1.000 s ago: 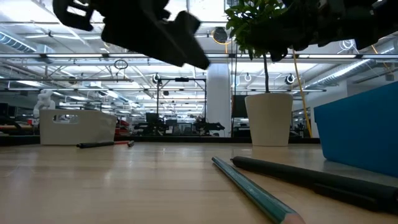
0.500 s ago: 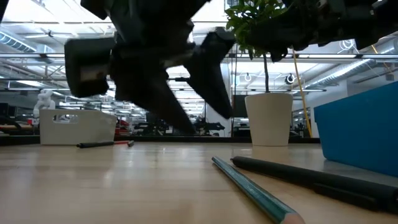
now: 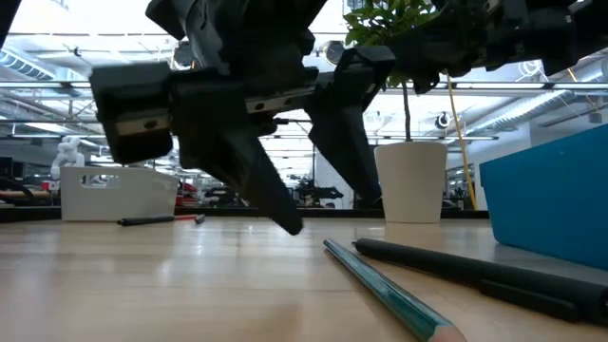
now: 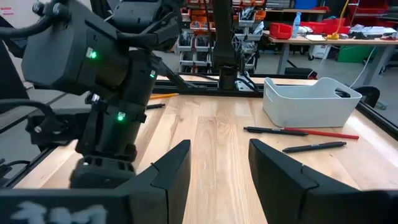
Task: Sort pens & pencils
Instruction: Put the green pencil into the blue bin
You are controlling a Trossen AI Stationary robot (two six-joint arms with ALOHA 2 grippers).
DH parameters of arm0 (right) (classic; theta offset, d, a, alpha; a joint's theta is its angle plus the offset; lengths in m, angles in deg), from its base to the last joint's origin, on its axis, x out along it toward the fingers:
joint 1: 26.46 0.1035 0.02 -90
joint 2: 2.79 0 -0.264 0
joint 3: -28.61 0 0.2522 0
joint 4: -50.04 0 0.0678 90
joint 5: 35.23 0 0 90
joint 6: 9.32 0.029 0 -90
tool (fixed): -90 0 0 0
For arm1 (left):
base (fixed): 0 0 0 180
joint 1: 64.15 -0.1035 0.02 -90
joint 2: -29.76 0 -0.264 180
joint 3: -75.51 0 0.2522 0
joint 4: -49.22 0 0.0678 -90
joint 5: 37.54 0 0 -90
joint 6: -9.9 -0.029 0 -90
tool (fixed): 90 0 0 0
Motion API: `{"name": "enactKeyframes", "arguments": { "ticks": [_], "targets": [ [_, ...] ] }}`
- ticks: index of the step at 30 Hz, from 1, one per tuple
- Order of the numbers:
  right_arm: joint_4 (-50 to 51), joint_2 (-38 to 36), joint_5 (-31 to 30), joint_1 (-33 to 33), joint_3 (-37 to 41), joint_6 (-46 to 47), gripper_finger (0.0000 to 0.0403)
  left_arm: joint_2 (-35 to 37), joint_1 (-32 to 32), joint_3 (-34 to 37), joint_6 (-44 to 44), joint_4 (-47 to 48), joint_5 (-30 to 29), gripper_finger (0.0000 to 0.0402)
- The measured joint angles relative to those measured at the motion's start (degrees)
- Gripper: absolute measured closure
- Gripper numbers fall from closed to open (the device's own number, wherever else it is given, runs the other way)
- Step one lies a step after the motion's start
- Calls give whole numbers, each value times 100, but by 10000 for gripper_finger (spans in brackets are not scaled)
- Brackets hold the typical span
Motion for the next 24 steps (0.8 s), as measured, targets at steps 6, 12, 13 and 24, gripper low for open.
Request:
{"name": "enactKeyframes", "arguments": {
  "ticks": [6,12,13,24],
  "targets": [
    [-37,0,0,0,0,28,252,-2,-106,2,-4,80,396,158],
    [-46,0,0,0,0,68,252,-10,-249,2,0,-65,692,174],
    [-46,0,0,0,0,68,252,-33,-275,2,19,-67,759,183],
    [-46,0,0,0,0,68,252,-202,-330,-4,380,-547,910,283]
  ]
}}
